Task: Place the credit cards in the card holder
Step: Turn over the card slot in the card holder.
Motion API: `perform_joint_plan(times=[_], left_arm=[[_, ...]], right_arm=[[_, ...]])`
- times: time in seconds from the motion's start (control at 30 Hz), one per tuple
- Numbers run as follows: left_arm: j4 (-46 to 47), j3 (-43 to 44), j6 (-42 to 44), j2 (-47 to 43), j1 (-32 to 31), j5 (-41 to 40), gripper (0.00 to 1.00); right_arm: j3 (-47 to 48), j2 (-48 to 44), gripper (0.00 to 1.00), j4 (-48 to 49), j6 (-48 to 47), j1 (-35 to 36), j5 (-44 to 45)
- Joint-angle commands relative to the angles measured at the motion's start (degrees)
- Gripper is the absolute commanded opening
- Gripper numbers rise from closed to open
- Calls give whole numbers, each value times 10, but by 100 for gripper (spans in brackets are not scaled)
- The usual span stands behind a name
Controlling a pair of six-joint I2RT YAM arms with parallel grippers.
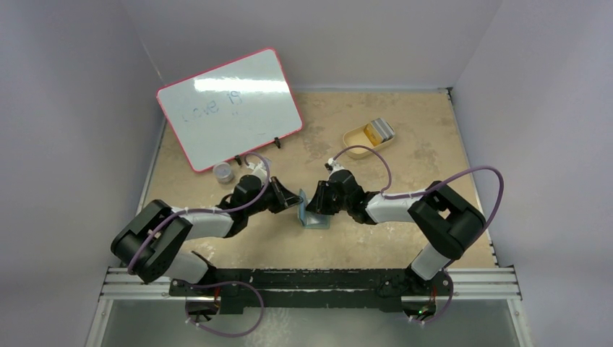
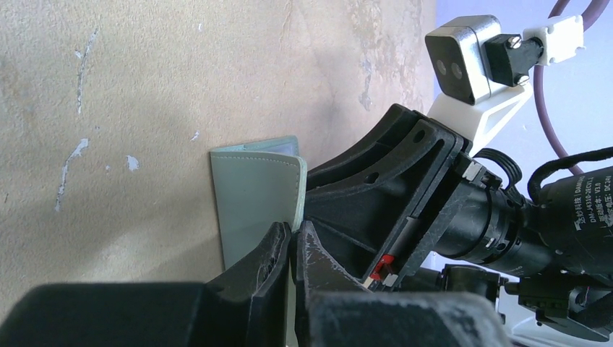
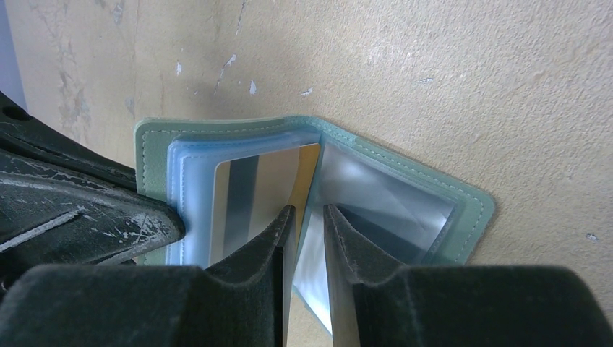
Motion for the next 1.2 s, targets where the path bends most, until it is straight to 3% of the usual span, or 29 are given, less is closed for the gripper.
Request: perform_joint_plan(times=[0.0,0.2,0.47,0.73,0.97,1.17], left_arm=[[60,-6,-16,7,-4,19,4],[77,-9,-21,17,-4,22,0],[170,-32,-66,50,-4,39,4],[165,-32,-67,60,-4,33,0],[104,-21,-45,41,-4,9,0],[50,-1,-31,20,-5,3,0]], right_arm=[[-6,11,26,1,-8,2,0],[-7,7,26,-1,-8,2,1],[-13,2,26,-3,-7,2,-7],[-14,-26,26,-25,-3,2,-15],[-16,-114,39,-52,6,2,-21],[-14,-136,51,-14,20,3,-30]])
